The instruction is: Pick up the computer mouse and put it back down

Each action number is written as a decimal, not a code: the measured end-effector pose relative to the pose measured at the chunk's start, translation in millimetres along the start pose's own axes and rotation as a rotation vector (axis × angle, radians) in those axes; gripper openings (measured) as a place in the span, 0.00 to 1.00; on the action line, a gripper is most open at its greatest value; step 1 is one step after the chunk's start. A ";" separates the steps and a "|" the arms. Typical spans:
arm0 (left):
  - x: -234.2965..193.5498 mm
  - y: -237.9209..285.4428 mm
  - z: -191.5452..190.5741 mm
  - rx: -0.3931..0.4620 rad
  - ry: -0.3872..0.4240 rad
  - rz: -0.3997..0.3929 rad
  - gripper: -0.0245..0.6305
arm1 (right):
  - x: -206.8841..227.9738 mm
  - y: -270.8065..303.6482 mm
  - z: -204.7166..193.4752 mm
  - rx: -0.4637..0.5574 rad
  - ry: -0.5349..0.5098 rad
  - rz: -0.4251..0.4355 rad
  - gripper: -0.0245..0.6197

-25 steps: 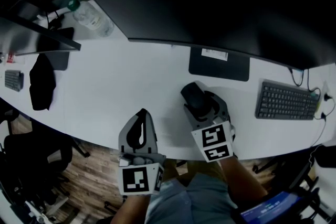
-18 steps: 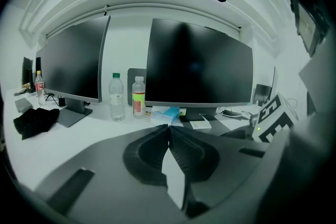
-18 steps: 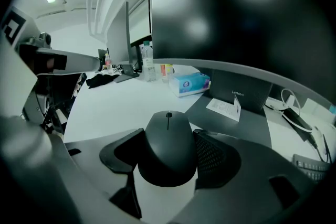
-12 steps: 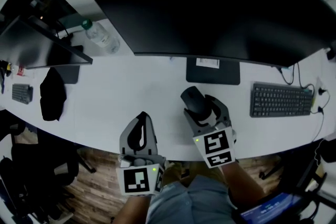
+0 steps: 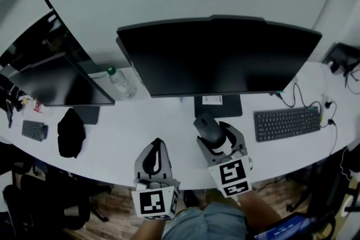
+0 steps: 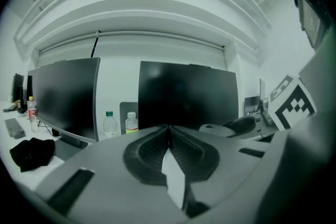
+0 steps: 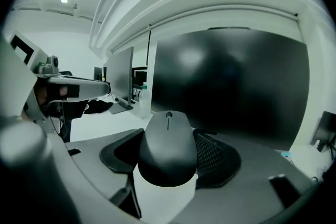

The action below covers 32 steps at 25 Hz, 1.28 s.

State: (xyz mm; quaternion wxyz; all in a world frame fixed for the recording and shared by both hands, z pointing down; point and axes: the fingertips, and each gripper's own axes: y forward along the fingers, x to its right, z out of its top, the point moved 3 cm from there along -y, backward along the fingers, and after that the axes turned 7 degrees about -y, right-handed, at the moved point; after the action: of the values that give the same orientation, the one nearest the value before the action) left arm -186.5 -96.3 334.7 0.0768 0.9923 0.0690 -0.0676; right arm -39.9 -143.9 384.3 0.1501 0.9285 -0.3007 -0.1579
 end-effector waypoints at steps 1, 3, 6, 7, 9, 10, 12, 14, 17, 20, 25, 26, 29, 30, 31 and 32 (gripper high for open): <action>1.1 -2.0 5.3 0.015 0.004 -0.007 0.05 | 2.0 -5.8 6.5 0.012 -0.008 -0.014 0.51; 2.9 -5.8 15.6 0.042 0.012 -0.020 0.05 | 6.3 -17.0 18.8 0.036 -0.024 -0.040 0.51; 5.0 -10.6 30.4 0.086 0.033 -0.038 0.05 | 12.7 -33.2 36.8 0.076 -0.032 -0.083 0.51; 6.3 -11.5 34.4 0.100 0.040 -0.046 0.05 | 15.3 -37.6 42.3 0.090 -0.035 -0.097 0.51; 9.9 -11.4 41.7 0.128 0.047 -0.066 0.05 | 21.0 -44.7 52.2 0.119 -0.044 -0.125 0.51; 11.8 -11.1 44.8 0.139 0.047 -0.075 0.05 | 23.7 -48.1 56.6 0.130 -0.047 -0.139 0.51; 15.2 -10.6 50.0 0.150 0.047 -0.088 0.05 | 28.7 -54.7 62.6 0.141 -0.055 -0.162 0.51; 17.7 -10.4 54.3 0.164 0.056 -0.102 0.05 | 32.3 -60.3 66.6 0.150 -0.061 -0.183 0.51; 21.0 -10.6 56.9 0.177 0.059 -0.122 0.05 | 35.3 -66.1 70.5 0.153 -0.075 -0.204 0.51; 25.0 -9.6 55.5 0.178 0.048 -0.137 0.05 | 38.1 -70.4 71.4 0.156 -0.077 -0.221 0.51; 29.2 -6.5 53.7 0.176 0.052 -0.154 0.05 | 44.3 -75.2 68.2 0.150 -0.070 -0.242 0.51; 30.0 -5.7 51.9 0.173 0.053 -0.157 0.05 | 45.5 -76.5 67.4 0.148 -0.068 -0.246 0.51; 36.2 -5.1 52.6 0.166 0.052 -0.168 0.05 | 49.8 -81.5 63.6 0.142 -0.064 -0.261 0.51; 38.8 -4.8 52.8 0.164 0.052 -0.173 0.05 | 51.5 -83.2 62.0 0.140 -0.061 -0.266 0.51; 40.9 -4.3 51.8 0.163 0.053 -0.179 0.05 | 53.2 -84.9 60.1 0.137 -0.058 -0.271 0.51; 42.8 -3.6 50.2 0.163 0.055 -0.184 0.05 | 54.7 -86.5 58.0 0.133 -0.055 -0.275 0.51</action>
State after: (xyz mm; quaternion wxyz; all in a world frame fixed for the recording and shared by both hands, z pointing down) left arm -151.2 -95.5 278.8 -0.0125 0.9862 0.1563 -0.0524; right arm 24.2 -120.8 288.3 0.0567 0.9642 -0.1844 -0.1820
